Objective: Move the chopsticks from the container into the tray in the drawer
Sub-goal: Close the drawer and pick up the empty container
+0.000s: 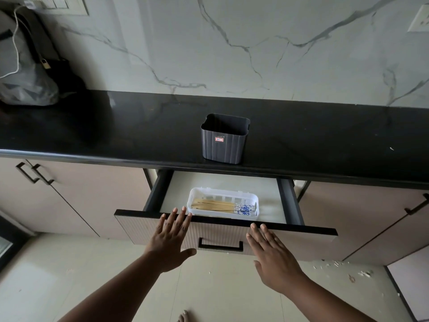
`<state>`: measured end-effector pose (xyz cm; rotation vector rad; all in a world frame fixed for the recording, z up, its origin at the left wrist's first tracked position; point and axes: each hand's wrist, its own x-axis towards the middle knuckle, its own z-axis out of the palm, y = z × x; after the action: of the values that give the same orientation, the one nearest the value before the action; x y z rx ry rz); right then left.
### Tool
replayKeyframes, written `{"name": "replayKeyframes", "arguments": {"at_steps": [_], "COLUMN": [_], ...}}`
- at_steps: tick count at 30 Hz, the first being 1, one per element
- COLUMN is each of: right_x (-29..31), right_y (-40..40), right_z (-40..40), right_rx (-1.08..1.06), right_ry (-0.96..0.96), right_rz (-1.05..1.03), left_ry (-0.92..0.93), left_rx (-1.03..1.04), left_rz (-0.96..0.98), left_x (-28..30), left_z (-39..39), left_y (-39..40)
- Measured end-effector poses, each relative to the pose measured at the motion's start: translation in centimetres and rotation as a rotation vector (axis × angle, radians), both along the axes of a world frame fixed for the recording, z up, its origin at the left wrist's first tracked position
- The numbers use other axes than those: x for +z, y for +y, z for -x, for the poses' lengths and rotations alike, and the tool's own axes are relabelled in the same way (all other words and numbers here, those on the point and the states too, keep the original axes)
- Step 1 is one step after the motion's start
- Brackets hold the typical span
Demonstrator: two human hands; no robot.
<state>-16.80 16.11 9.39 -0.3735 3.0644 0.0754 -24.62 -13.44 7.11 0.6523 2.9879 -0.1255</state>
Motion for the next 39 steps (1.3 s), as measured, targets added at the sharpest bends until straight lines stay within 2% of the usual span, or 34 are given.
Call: {"name": "replayKeyframes", "arguments": {"at_steps": [6,8,10,15,19,24,27,32,39], "right_x": [0.1,0.1,0.0,-0.2,0.9,2.2,3.0,5.2,7.6], "right_y": [0.0,-0.2,-0.3,-0.7,-1.6,-2.9,-3.6,-4.1,-2.9], "right_z": [2.7,4.0,5.5,9.9,12.7,15.6,17.2,20.7,25.9], "right_rx": [-0.021,-0.040,-0.067,-0.142,-0.161,-0.208,-0.299,-0.410,-0.393], "right_ry": [0.001,-0.008,0.000,0.094,0.058,0.209,0.219,0.269,0.322], "right_rz": [-0.024,-0.022,-0.016,-0.028,-0.002,0.067,0.187,0.437,0.723], "left_ry": [0.000,0.081,0.025,0.145,0.148,0.213,0.219,0.198,0.092], "left_rx": [-0.014,-0.079,-0.090,-0.153,-0.227,-0.230,-0.208,-0.110,0.009], "left_rz": [-0.011,-0.014,0.002,0.168,0.001,-0.070,-0.126,-0.330,-0.507], "left_x": [-0.3,-0.3,0.3,0.3,2.3,4.5,5.7,8.1,8.8], "left_z": [3.2,4.6,6.2,11.3,14.4,18.8,20.2,22.8,27.1], "left_y": [0.7,0.5,0.6,0.7,0.4,0.3,1.0,4.1,8.2]}}
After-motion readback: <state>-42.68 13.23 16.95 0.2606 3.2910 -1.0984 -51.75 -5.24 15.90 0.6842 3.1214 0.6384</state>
